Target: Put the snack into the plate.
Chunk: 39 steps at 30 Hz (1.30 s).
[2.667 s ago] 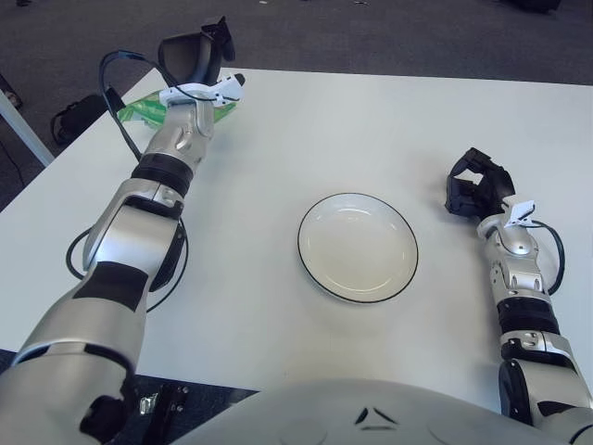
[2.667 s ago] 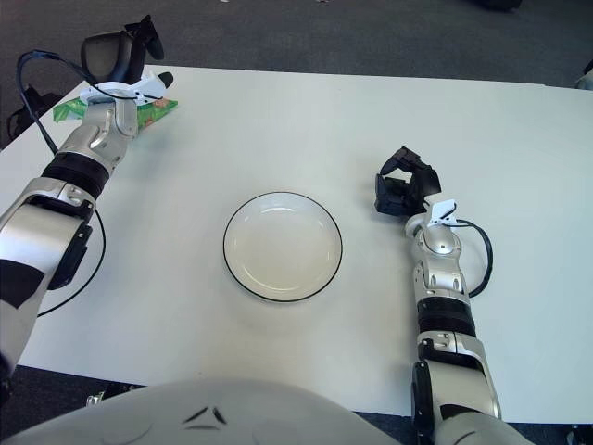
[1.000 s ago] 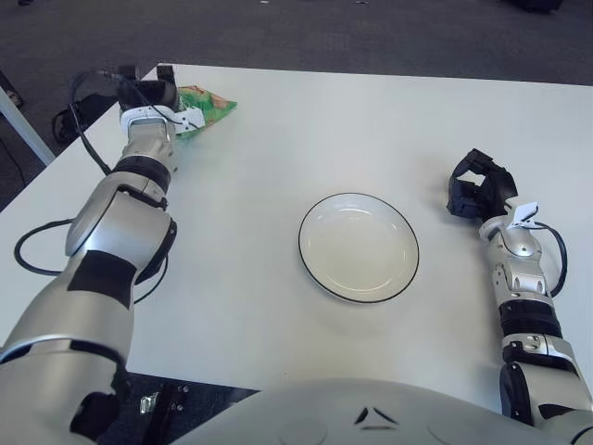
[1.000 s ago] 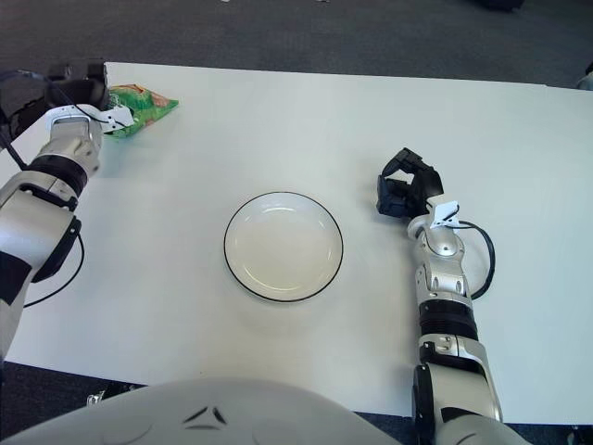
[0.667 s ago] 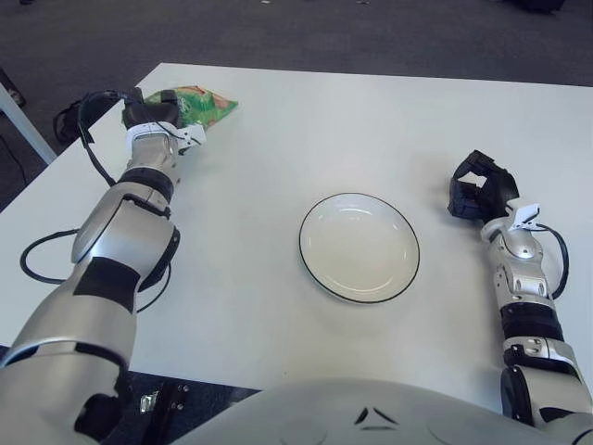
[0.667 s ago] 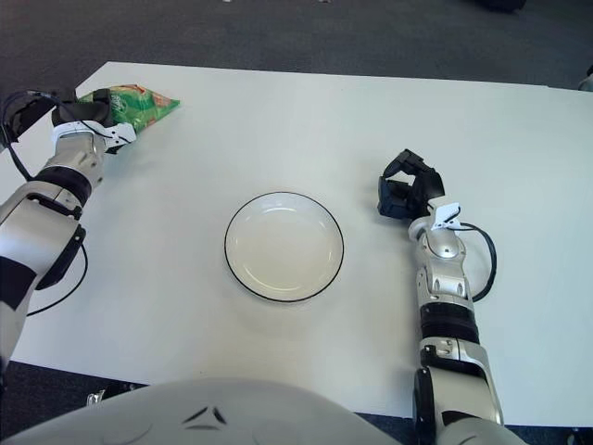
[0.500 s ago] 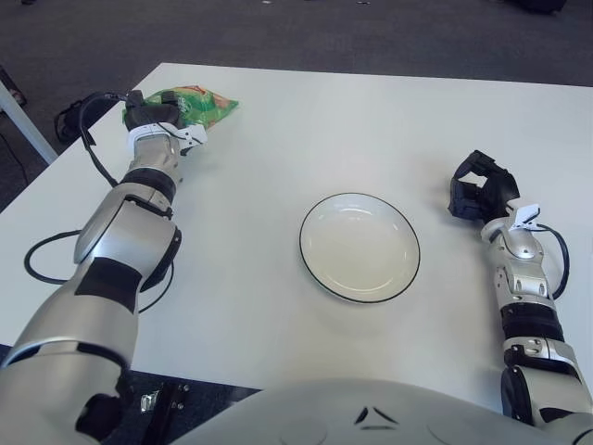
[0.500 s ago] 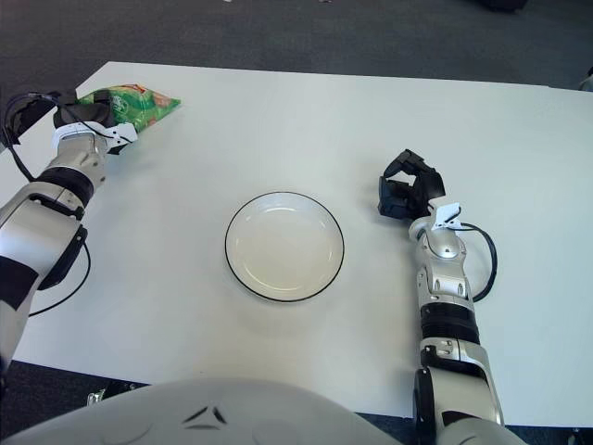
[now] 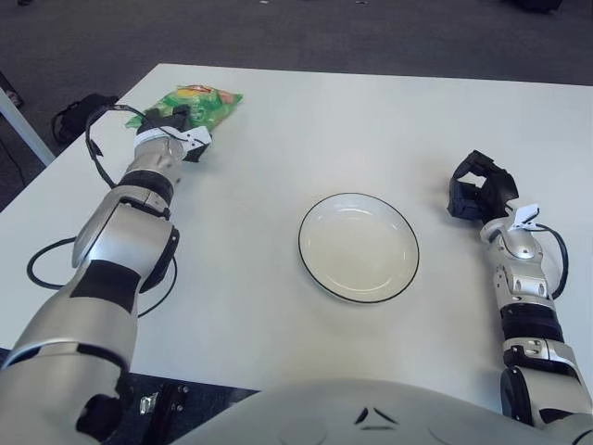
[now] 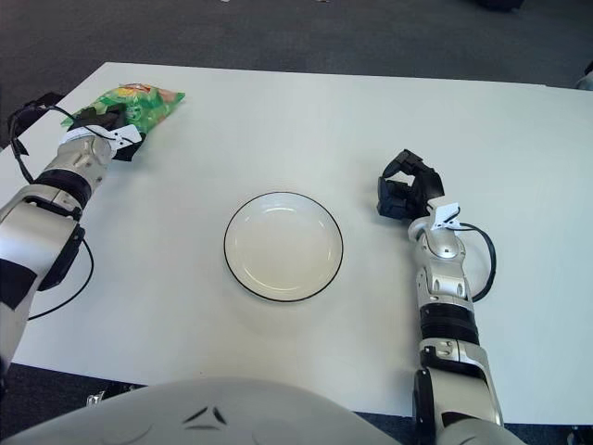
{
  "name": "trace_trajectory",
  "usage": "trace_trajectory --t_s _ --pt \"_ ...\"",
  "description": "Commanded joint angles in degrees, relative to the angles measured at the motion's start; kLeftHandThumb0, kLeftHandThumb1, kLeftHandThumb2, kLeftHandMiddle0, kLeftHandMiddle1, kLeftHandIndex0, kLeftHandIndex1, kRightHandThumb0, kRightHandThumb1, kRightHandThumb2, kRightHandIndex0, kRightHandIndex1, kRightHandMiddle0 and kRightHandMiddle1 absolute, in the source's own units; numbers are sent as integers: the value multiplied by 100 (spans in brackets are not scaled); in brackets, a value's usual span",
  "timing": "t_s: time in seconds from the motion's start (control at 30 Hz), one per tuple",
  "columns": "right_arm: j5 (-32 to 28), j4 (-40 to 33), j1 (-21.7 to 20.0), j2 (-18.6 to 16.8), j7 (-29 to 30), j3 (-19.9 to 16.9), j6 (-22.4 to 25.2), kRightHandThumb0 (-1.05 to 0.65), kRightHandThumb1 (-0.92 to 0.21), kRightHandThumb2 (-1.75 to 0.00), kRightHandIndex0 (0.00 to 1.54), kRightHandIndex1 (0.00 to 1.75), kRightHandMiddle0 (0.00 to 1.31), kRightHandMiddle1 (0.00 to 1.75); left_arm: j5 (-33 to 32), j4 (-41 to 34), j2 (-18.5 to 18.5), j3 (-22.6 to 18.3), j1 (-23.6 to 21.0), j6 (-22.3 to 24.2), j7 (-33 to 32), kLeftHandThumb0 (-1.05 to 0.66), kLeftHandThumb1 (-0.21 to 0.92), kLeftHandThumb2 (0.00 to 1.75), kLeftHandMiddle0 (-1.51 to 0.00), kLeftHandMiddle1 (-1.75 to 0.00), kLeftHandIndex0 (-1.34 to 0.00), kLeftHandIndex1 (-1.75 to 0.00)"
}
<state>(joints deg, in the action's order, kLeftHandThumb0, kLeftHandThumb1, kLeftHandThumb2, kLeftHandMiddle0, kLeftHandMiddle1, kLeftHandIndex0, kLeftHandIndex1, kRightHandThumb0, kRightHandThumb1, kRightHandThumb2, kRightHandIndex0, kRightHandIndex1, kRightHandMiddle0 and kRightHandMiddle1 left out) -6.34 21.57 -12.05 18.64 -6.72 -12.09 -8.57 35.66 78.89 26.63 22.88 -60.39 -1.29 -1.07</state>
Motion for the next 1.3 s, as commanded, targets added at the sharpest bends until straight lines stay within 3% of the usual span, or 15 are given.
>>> trace_trajectory --t_s 0.0,0.23,0.4,0.67,0.9,1.0,1.1,1.27 --pt "59 276 362 -125 -111 126 303 -48 -32 -131 132 175 61 175 -117 -41 31 -85 68 -258 352 -105 92 115 -5 -2 0 -35" --pt "64 244 360 -127 -104 136 335 -48 -32 -132 132 175 62 175 29 -83 103 101 -38 -558 541 -105 92 113 -9 -4 0 -43" --pt "64 230 353 -130 -105 144 362 -48 -32 -132 132 175 62 175 319 -143 154 407 -119 -846 500 -105 92 114 -13 -6 0 -63" --pt "111 198 360 -116 -115 183 319 -48 -33 -131 133 175 61 175 459 -708 484 673 90 -2382 349 -105 92 120 -23 -12 0 -64" --pt "124 175 367 -71 -142 208 346 -48 -33 -130 133 175 61 175 583 -855 808 824 247 -3327 133 -103 92 124 -27 -15 0 -52" --pt "134 163 366 -57 -132 219 362 -48 -33 -130 133 175 60 175 488 -1177 1084 773 484 -3967 295 -100 92 124 -26 -14 0 -47" --pt "132 138 364 -52 -129 232 375 -48 -33 -130 133 175 60 175 410 -1388 1206 724 578 -4270 504 -97 92 124 -25 -14 0 -45" --pt "169 94 372 -27 -140 267 384 -48 -32 -131 132 175 61 175 52 -2346 1536 573 961 -4783 1243 -93 92 123 -24 -13 0 -42"
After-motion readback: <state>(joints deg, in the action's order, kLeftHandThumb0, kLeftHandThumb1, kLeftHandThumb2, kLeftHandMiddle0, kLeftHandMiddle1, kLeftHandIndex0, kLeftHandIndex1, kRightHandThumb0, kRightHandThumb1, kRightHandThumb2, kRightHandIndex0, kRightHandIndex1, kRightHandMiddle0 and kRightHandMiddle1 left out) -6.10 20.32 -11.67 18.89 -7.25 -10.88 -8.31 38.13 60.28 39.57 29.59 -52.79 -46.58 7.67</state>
